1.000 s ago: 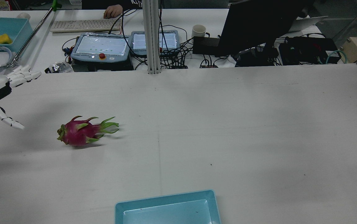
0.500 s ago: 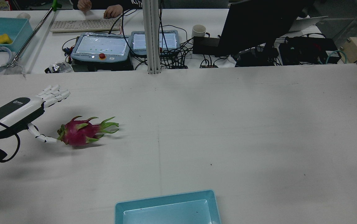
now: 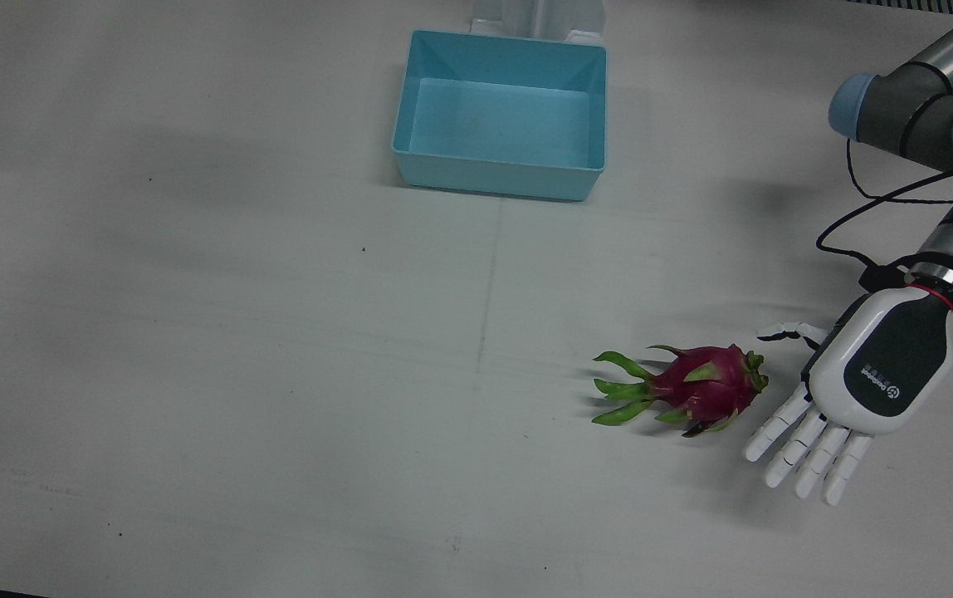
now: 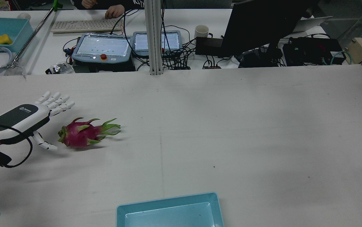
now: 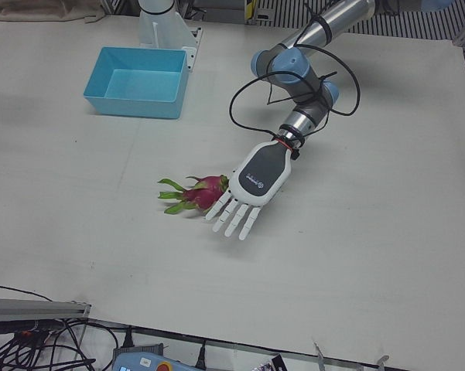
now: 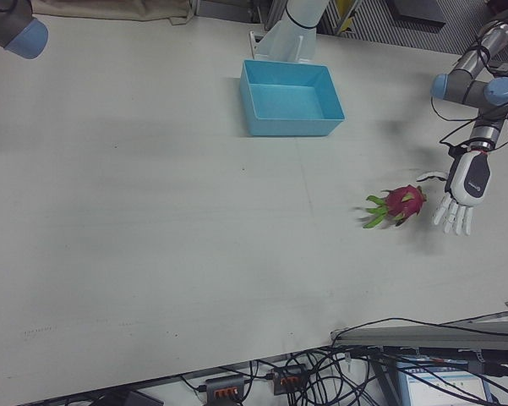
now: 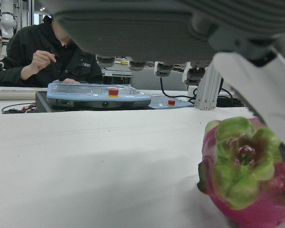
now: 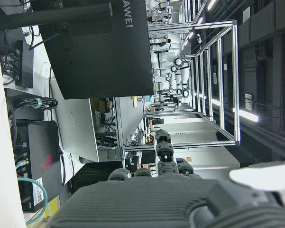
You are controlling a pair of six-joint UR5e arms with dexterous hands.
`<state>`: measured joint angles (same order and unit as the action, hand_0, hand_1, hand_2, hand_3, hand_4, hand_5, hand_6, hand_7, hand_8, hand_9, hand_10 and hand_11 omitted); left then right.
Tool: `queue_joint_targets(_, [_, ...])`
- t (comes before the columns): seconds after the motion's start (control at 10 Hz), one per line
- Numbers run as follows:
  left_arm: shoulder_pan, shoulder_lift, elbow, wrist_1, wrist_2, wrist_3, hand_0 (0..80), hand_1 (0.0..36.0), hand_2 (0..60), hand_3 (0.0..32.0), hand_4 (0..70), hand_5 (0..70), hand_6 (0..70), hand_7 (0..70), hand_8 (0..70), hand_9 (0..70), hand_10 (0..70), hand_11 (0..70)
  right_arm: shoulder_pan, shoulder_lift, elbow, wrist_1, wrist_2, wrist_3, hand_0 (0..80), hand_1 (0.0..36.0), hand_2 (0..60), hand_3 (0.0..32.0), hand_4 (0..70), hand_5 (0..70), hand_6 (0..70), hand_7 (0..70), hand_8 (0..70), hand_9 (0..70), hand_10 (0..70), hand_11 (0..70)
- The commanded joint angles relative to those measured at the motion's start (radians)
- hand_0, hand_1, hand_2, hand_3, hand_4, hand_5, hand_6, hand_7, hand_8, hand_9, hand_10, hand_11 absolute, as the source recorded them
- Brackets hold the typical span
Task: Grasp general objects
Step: 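Close the left hand's fingers around the dragon fruit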
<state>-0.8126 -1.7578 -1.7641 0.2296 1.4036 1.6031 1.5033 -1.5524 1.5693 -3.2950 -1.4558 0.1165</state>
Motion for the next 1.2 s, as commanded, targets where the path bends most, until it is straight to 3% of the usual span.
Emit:
queue_joint_targets(0.0, [0.033,-0.034,0.017,0.010,-0.001,0.020,53.4,27.8,23.8,6.6,0.0,0.0,0.0,6.3,0.0,0.0,0.0,0.0,-0.001,0.000,0.000,0.000,0.000,-0.001,0.0,0.0,0.0,0.0,0.0,0.0,0.0,0.0,0.0,0.0,0.0,0.0])
queue_joint_targets(0.2, [0.036,-0.057,0.025,0.022,-0.002,0.024,53.4,27.8,23.9,5.2,0.0,0.0,0.0,7.1,0.0,0.0,0.0,0.0,-0.001,0.000,0.000,0.000,0.000,0.000,0.0,0.0,0.0,0.0,0.0,0.0,0.0,0.0,0.0,0.0,0.0,0.0])
queue_joint_targets(0.4, [0.040,-0.087,0.066,0.020,-0.002,0.024,52.9,26.8,23.0,1.0,0.0,0.0,0.0,7.6,0.0,0.1,0.0,0.0,-0.001,0.000,0.000,0.000,0.000,-0.001,0.0,0.0,0.0,0.0,0.0,0.0,0.0,0.0,0.0,0.0,0.0,0.0])
queue_joint_targets(0.6, [0.040,-0.124,0.135,0.010,-0.003,0.034,53.4,27.5,22.9,1.8,0.0,0.0,0.0,7.1,0.0,0.0,0.0,0.0,-0.001,0.000,0.000,0.000,0.000,0.000,0.0,0.0,0.0,0.0,0.0,0.0,0.0,0.0,0.0,0.0,0.0,0.0])
queue_joint_targets(0.9, [0.038,-0.121,0.135,0.011,-0.002,0.047,54.1,28.3,24.2,0.0,0.0,1.5,0.0,6.1,0.0,0.0,0.0,0.0,0.000,0.000,0.000,0.000,0.000,-0.001,0.0,0.0,0.0,0.0,0.0,0.0,0.0,0.0,0.0,0.0,0.0,0.0])
queue_joint_targets(1.0, [0.038,-0.120,0.135,0.011,-0.002,0.047,53.3,27.0,24.8,0.0,1.2,10.0,0.0,4.8,0.0,0.0,0.0,0.0,0.000,0.000,0.000,0.000,0.000,0.000,0.0,0.0,0.0,0.0,0.0,0.0,0.0,0.0,0.0,0.0,0.0,0.0])
queue_joint_targets(1.1, [0.038,-0.120,0.135,0.011,-0.003,0.049,52.6,25.6,24.6,0.0,8.3,19.3,0.0,3.8,0.0,0.0,0.0,0.0,0.000,0.000,0.000,0.000,0.000,-0.001,0.0,0.0,0.0,0.0,0.0,0.0,0.0,0.0,0.0,0.0,0.0,0.0])
